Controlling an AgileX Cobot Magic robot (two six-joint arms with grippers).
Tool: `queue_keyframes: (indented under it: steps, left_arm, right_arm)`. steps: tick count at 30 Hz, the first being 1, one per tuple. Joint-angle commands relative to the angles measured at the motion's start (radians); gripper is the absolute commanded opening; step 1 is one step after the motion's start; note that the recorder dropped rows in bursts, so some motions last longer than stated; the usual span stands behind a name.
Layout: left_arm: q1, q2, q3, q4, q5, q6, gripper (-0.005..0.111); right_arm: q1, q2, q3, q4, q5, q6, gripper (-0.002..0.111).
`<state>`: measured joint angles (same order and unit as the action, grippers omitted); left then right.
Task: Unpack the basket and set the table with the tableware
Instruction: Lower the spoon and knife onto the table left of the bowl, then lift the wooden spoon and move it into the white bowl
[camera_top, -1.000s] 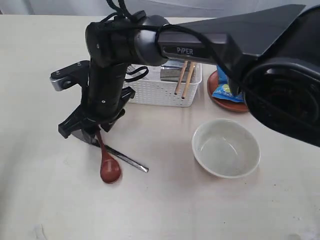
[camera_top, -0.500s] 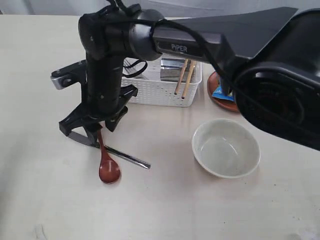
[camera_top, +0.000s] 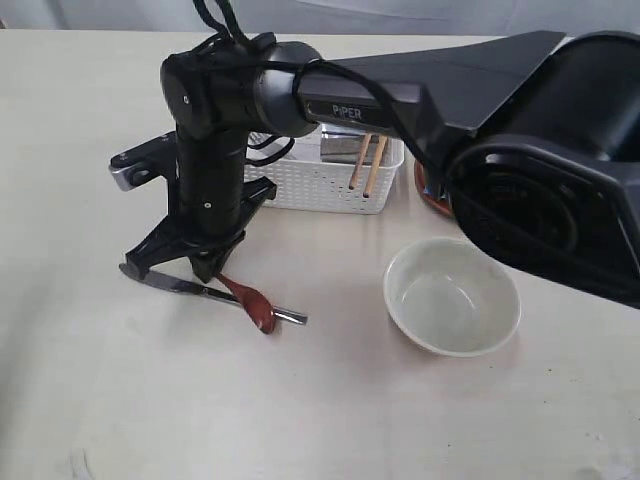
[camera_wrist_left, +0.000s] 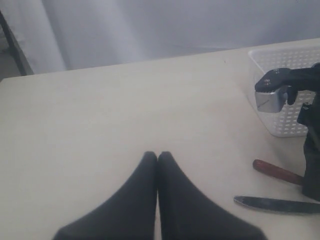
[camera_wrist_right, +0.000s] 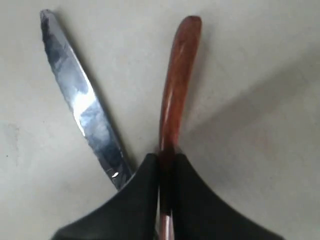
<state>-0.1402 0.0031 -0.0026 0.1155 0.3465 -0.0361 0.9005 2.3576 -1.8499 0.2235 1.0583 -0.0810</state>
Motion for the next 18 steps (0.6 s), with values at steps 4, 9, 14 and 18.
queue_keyframes:
  steps: [4, 9, 14, 18]
  left_arm:
    - [0.0, -0.003, 0.003, -0.002, -0.002, -0.005, 0.0]
    - [0.0, -0.003, 0.003, -0.002, -0.002, -0.005, 0.0]
    - [0.0, -0.003, 0.003, -0.002, -0.002, -0.005, 0.0]
    - [0.0, -0.003, 0.003, -0.002, -0.002, -0.005, 0.0]
  right_arm:
    - [-0.001, -0.025, 0.001, -0.001, 0.033, -0.013, 0.0]
    - [-0.001, -0.091, 0.001, 0.006, 0.053, -0.013, 0.0]
    - [0.021, -0.171, 0.001, 0.041, 0.109, -0.048, 0.0]
    - [0.042, -0.238, 0.001, 0.02, 0.159, -0.073, 0.0]
